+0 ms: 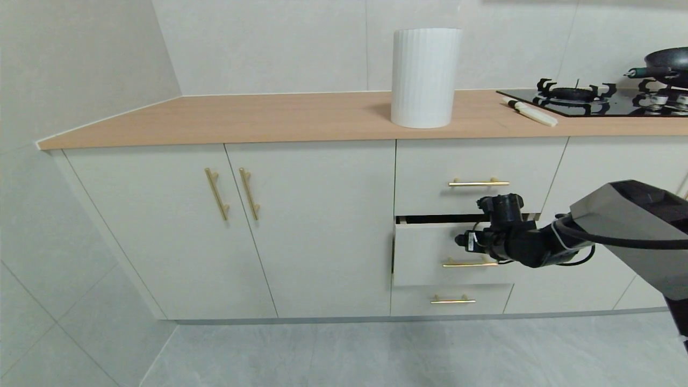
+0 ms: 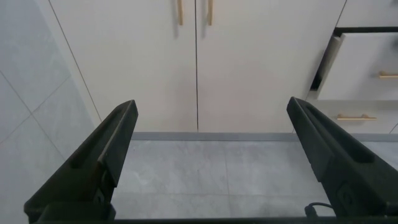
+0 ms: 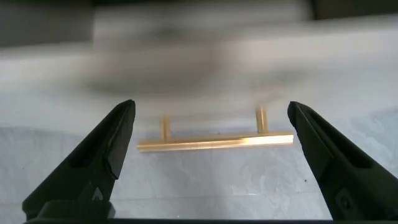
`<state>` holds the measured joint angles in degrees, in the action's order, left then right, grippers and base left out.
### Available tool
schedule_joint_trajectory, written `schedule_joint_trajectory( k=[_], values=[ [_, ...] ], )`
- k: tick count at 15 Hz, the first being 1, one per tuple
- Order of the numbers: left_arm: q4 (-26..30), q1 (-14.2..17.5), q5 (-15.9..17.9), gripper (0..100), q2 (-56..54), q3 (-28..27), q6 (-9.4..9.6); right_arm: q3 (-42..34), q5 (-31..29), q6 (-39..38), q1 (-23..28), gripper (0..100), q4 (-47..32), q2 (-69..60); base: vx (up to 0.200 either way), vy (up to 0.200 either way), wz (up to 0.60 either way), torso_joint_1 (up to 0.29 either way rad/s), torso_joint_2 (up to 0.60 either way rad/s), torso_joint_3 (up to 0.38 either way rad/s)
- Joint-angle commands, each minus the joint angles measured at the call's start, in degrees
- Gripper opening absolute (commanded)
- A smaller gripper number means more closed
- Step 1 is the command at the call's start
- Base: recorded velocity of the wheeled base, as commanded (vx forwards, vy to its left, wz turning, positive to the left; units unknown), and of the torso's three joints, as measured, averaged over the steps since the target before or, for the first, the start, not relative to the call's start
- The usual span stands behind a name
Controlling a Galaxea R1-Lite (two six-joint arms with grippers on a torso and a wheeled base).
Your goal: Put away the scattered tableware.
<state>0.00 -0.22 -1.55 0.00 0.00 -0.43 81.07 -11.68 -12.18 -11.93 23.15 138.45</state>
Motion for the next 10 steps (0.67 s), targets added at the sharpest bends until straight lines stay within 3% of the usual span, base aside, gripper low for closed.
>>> schedule_joint_trajectory(
  k=[1,4,10],
  values=[
    [0.00,-0.04,-0.03,100,0.00,0.00,-0.01,0.23,-0.10,-0.04,0.07,100,0.84,2.00,0.000,0.000,0.00,0.000,0.00,0.000],
    [0.00,-0.04,-0.03,100,0.00,0.00,-0.01,1.55,-2.03,-0.13,0.07,100,6.21,4.55,0.000,0.000,0.00,0.000,0.00,0.000],
    [0.00,-0.04,-0.03,100,0.00,0.00,-0.01,6.74,-2.65,-5.14,0.25,100,6.29,7.01,0.000,0.000,0.00,0.000,0.00,0.000]
  ],
)
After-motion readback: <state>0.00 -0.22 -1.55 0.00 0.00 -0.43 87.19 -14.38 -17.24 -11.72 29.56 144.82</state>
